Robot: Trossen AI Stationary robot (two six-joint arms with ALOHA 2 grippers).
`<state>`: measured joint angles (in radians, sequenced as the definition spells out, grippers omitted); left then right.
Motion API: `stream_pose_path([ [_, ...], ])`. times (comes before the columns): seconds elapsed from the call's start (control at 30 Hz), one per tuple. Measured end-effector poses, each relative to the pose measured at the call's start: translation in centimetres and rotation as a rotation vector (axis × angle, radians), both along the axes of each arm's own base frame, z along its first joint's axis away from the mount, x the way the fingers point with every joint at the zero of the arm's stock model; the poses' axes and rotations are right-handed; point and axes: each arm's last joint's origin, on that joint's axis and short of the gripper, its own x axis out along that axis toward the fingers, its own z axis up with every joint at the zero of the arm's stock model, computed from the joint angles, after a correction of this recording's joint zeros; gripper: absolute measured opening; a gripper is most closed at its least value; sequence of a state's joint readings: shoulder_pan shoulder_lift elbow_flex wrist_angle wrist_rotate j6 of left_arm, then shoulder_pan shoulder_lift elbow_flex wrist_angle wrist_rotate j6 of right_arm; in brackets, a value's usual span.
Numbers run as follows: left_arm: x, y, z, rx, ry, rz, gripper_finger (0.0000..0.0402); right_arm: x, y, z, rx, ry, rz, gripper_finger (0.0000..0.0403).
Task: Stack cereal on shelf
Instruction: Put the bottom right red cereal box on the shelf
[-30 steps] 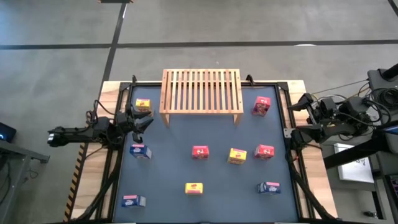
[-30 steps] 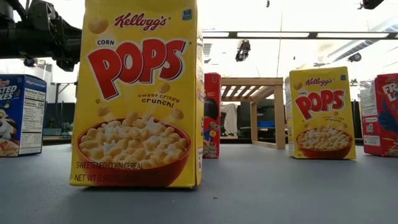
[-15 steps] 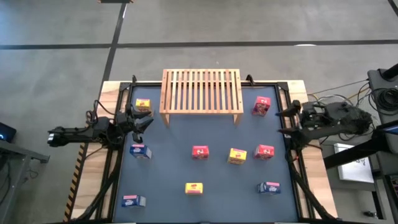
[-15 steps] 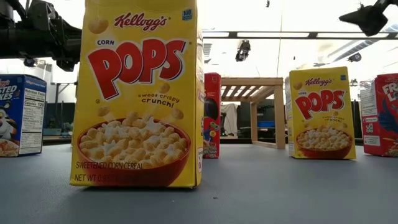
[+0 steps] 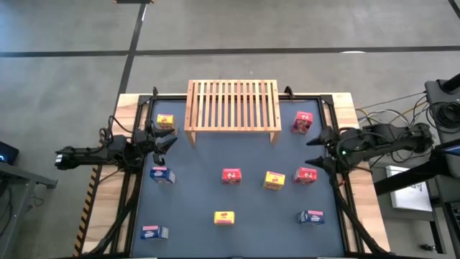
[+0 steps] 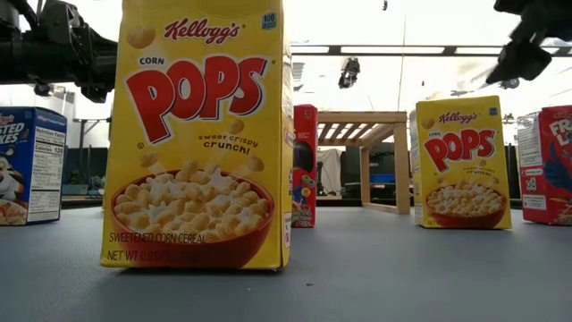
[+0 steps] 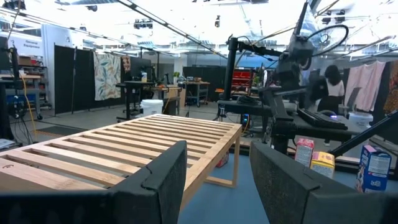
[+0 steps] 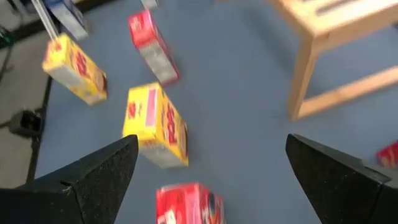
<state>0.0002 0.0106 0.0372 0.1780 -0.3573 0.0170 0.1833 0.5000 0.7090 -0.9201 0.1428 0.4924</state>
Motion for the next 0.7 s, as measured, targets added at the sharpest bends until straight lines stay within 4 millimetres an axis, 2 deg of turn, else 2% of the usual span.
stream_pose_path([
  [0.17,0.0,0.0,0.0,0.000,0.000,0.000,0.0160,-0.3,0.2,-0.9,0.073,0.130,0.012,0.0398],
  [0.33,0.0,0.0,0.0,0.000,0.000,0.000,0.0160,-0.1,0.3,-1.3,0.106,0.190,0.005,0.0398],
  [0.7,0.0,0.0,0.0,0.000,0.000,0.000,0.0160,2.4,1.8,-2.8,0.040,0.371,0.068,0.0398],
])
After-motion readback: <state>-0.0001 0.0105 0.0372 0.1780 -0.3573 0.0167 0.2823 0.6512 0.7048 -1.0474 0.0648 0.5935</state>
